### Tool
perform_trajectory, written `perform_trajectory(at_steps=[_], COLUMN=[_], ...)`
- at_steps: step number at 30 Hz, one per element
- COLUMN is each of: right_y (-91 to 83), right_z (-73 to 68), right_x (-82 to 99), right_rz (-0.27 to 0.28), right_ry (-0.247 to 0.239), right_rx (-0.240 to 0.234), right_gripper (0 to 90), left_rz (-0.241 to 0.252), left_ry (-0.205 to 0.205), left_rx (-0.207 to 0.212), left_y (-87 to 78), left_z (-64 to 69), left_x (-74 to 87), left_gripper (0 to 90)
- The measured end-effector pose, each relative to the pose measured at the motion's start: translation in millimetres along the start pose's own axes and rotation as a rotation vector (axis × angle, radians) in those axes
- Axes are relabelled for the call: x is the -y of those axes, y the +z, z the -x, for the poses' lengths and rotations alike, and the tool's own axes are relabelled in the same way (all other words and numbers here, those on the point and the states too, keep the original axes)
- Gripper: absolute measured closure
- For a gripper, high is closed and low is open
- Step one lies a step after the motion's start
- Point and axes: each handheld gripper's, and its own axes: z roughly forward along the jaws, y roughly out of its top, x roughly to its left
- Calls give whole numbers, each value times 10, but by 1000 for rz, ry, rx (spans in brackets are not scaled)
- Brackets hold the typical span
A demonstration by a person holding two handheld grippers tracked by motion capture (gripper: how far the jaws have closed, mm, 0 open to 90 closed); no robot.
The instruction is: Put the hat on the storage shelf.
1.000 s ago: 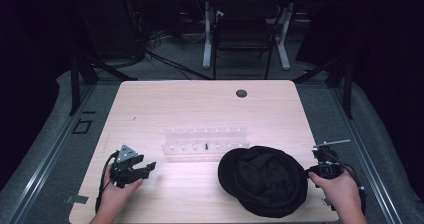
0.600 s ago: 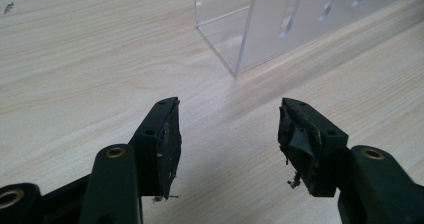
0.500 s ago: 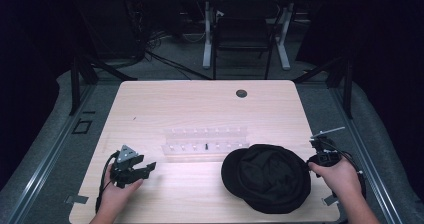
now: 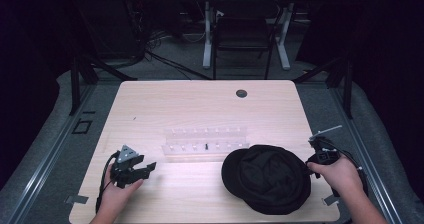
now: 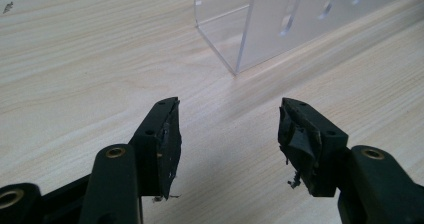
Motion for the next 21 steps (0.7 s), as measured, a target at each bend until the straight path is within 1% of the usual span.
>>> perform_trajectory(at_steps=[1,2,6,7,8,9,10,11,12,13,14,15,16,17,18,19,20,21], right_y=[-10,-17,-8,0,4,0,12,25,25,44,57,77,82,100,100,87,96,101], right_z=[6,6,16,32,34,44,46,53,53,64,67,74,76,65,65,86,102,107], right_x=[-2,1,22,34,38,39,49,56,56,62,65,74,76,84,84,75,75,77], right_rz=[-14,-23,-26,-31,-33,-46,-41,-36,-36,-50,-52,-45,-48,-37,-37,-64,-71,-73], right_ry=[-5,1,11,13,17,12,18,25,25,26,27,37,42,68,68,48,55,56], right_rx=[-1,-5,-8,-22,-26,-24,-20,-37,-37,-36,-28,-38,-38,-34,-34,-33,-44,-46], right_gripper=[796,796,797,797,797,797,798,797,797,797,797,795,793,789,789,785,775,773], left_rz=[0,0,-1,0,-1,-1,-1,-2,-2,-4,-5,-6,-5,-5,-5,-5,-5,-5], left_ry=[0,0,1,0,2,2,3,3,3,3,4,5,5,6,6,5,5,5], left_rx=[0,0,0,0,0,0,0,0,0,-1,0,1,1,1,1,2,1,1], left_y=[0,0,1,0,-1,-1,0,0,0,1,1,2,3,3,3,3,4,4], left_z=[0,0,2,4,4,4,4,4,4,3,3,3,3,3,3,3,3,2], left_x=[0,0,0,1,0,0,0,0,0,1,1,1,1,1,1,1,1,1], left_gripper=[425,425,425,425,425,425,425,425,425,425,425,425,425,425,425,425,425,425])
